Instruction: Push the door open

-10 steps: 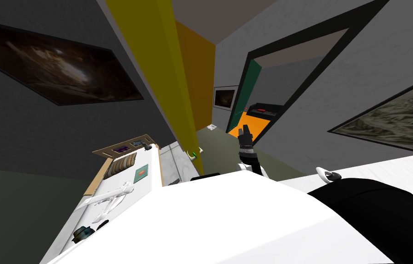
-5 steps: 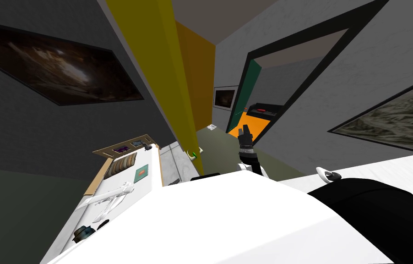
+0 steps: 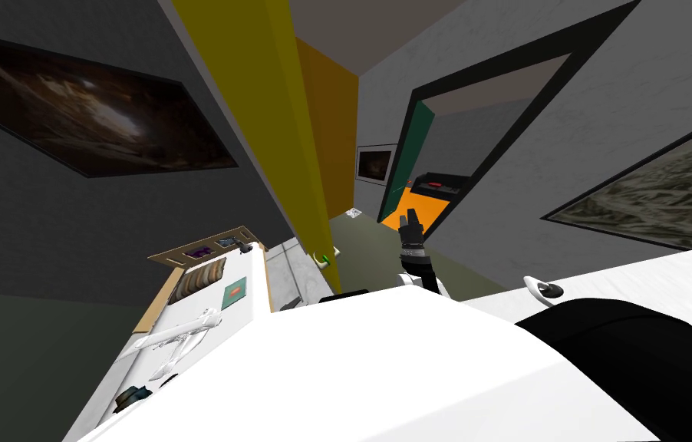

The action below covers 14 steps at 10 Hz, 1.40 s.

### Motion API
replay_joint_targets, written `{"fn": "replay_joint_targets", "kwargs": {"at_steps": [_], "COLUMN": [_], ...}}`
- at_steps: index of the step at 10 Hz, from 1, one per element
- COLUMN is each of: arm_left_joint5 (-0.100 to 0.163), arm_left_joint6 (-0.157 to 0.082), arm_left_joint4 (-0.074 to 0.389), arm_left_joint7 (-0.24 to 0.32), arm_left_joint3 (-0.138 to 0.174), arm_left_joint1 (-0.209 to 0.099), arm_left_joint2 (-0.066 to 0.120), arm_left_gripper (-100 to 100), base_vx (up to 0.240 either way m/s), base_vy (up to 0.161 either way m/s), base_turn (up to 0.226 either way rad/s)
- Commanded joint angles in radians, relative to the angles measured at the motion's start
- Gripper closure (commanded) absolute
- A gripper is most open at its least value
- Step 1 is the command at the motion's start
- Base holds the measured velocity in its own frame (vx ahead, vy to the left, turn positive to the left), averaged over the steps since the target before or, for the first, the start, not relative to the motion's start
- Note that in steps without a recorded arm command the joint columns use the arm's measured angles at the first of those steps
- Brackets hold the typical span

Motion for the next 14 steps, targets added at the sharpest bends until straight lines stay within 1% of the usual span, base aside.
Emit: {"fn": "replay_joint_targets", "kwargs": {"at_steps": [1, 6, 7, 9, 14], "arm_left_joint5": [0.0, 0.0, 0.01, 0.013, 0.013], "arm_left_joint6": [-0.001, -0.001, 0.01, 0.013, 0.013], "arm_left_joint4": [0.001, 0.001, 0.006, 0.007, 0.007], "arm_left_joint7": [0.0, 0.0, 0.011, 0.014, 0.014], "arm_left_joint3": [0.0, 0.0, 0.013, 0.016, 0.016], "arm_left_joint1": [0.0, 0.0, -0.004, -0.005, -0.005], "arm_left_joint2": [0.0, 0.0, -0.002, -0.002, -0.002], "arm_left_gripper": [-100, -100, -100, -100, -100], "base_vx": [0.005, 0.0, 0.001, 0.014, 0.0], "base_vy": [-0.012, 0.001, 0.021, -0.002, 0.0], "base_turn": [0.021, -0.006, -0.083, -0.057, 0.003]}}
